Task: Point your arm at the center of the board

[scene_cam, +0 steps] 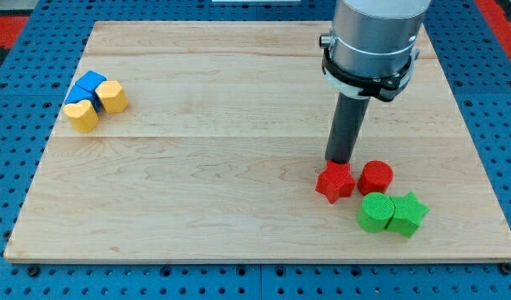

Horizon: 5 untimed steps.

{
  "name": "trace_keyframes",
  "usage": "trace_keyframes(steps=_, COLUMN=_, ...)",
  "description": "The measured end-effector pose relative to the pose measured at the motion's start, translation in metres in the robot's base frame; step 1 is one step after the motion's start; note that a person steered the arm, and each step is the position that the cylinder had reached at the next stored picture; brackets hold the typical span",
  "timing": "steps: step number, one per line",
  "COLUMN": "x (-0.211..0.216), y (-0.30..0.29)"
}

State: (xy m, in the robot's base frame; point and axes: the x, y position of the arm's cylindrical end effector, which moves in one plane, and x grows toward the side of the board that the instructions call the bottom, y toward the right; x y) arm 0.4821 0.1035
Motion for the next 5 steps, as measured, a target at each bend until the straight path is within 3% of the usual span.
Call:
trace_keyframes(steps=2, x=-0.004, y=-0.022)
trace_keyframes(steps=3, x=-0.015, y=-0.069)
trace_keyframes(steps=5, x=-0.050, y=-0.086)
